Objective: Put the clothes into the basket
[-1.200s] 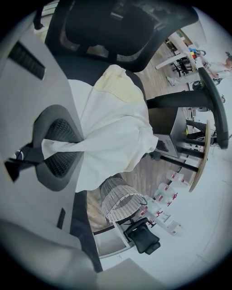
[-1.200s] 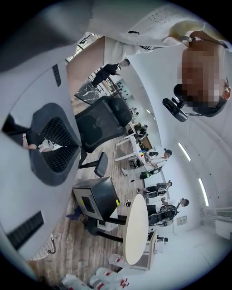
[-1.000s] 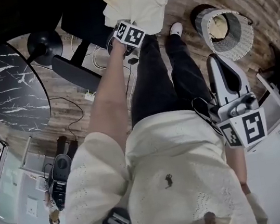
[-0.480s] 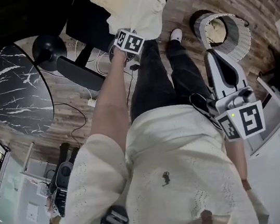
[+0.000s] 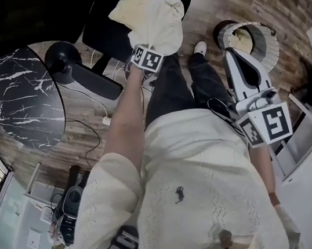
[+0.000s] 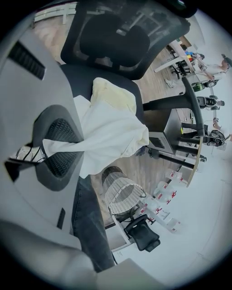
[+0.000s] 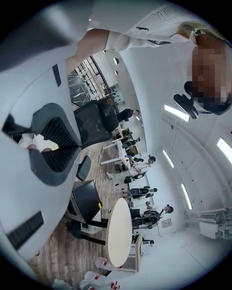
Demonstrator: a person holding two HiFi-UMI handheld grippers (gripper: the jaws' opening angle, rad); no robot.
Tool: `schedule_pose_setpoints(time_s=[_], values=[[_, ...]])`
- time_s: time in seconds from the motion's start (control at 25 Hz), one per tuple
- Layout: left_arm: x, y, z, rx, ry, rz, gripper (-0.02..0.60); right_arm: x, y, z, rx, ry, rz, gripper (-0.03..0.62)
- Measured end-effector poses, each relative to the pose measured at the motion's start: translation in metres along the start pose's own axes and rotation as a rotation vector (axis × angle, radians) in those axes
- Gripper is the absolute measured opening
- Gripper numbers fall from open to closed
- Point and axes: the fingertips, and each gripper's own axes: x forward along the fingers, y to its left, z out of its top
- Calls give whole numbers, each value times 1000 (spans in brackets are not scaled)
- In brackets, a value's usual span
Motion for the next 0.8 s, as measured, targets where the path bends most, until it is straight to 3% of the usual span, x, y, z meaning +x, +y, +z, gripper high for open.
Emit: schedule_pose_setpoints(time_s=[0.56,0.8], values=[[-44,-31,-25,6,18,-4,44,-30,18,21,-23,-50,10,9],[-67,-37,-14,-52,-39,-2,44,-40,17,33,-49,-58,14,8]])
